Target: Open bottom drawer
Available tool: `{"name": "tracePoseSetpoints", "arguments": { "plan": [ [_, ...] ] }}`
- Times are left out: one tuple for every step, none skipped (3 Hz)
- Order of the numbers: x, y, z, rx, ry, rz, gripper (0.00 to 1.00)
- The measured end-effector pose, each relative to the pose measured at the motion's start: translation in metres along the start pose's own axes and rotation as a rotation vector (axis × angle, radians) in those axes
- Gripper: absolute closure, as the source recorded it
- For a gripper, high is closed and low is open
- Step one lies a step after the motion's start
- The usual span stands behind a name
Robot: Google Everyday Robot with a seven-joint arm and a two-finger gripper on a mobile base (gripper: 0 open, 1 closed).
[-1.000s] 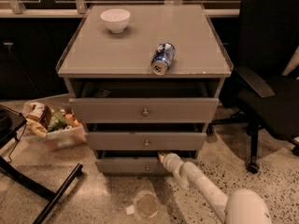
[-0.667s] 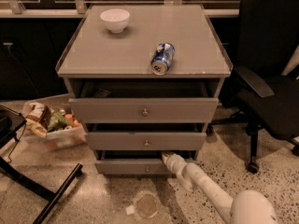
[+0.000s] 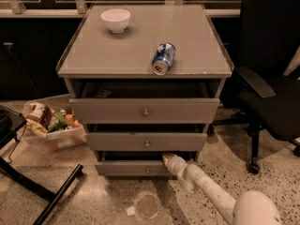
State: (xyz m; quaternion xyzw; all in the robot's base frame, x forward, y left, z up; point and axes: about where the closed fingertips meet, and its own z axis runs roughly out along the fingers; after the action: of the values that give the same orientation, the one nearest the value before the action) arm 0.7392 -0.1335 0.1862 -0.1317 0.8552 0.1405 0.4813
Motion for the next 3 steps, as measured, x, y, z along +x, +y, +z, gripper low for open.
{"name": "tracePoseSetpoints", "arguments": {
  "plan": [
    [0.012, -0.029, -0.033, 0.07, 0.079, -0.01, 1.0],
    [0.014, -0.031, -0.036, 0.075, 0.095, -0.016, 1.0],
    [0.029, -0.023, -0.05, 0.07, 0.171, -0.058, 1.0]
  ]
}}
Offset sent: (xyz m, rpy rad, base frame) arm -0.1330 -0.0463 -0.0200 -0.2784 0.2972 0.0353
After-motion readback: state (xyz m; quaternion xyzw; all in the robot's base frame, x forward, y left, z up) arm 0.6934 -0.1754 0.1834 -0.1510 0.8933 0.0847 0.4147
